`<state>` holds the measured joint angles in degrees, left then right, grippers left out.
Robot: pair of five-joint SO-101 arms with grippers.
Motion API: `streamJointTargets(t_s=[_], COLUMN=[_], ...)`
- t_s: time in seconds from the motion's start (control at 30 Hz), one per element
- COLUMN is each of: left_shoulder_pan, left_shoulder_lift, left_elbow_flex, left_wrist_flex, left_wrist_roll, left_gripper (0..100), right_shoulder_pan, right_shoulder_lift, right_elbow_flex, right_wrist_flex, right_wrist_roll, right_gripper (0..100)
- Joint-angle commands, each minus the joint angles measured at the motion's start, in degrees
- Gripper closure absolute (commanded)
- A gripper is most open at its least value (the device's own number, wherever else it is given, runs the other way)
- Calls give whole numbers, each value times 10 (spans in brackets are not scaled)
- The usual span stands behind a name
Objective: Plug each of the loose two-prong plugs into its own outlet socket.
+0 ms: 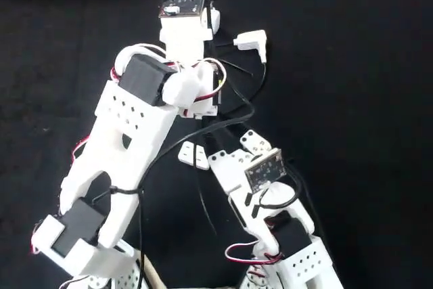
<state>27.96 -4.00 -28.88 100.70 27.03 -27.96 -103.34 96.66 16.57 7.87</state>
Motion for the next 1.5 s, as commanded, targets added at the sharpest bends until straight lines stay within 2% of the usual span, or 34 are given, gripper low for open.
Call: streamJointTargets(t_s=[0.0, 0.23, 0.5, 0.63, 0.73, 0.83, 0.93, 1.13, 1.23, 1.33, 1.47], left_shoulder_pan=[1, 2, -5, -9, -11, -23, -22, 34, 28, 27, 26], left_shoulder_lift=[-19, -18, -19, -21, -25, -25, -20, -25, -25, -25, -25], left_elbow_flex=[-2, -2, 39, 34, 9, -22, -40, -47, -57, -57, -57], left_wrist_flex=[-8, -12, -37, -38, -33, -31, -16, -4, -1, 0, 0], left_wrist_roll=[8, 7, 7, 9, 9, 10, 11, 11, 11, 11, 11], left_gripper=[970, 970, 970, 970, 970, 970, 970, 970, 970, 970, 970], right_shoulder_pan=[-7, 7, 4, 11, 29, 26, -5, -61, -60, -57, -22], right_shoulder_lift=[-62, -59, -60, -58, -57, -57, -62, -63, -63, -63, -63], right_elbow_flex=[-16, -60, -145, -150, -98, -56, -39, -18, -18, -18, -22], right_wrist_flex=[-13, 2, 128, 140, 137, 134, 109, 11, -5, -5, -10], right_wrist_roll=[-8, -83, -150, -145, -94, -81, -82, -105, -91, -43, -27], right_gripper=[986, 985, 985, 985, 986, 986, 986, 986, 986, 986, 986])
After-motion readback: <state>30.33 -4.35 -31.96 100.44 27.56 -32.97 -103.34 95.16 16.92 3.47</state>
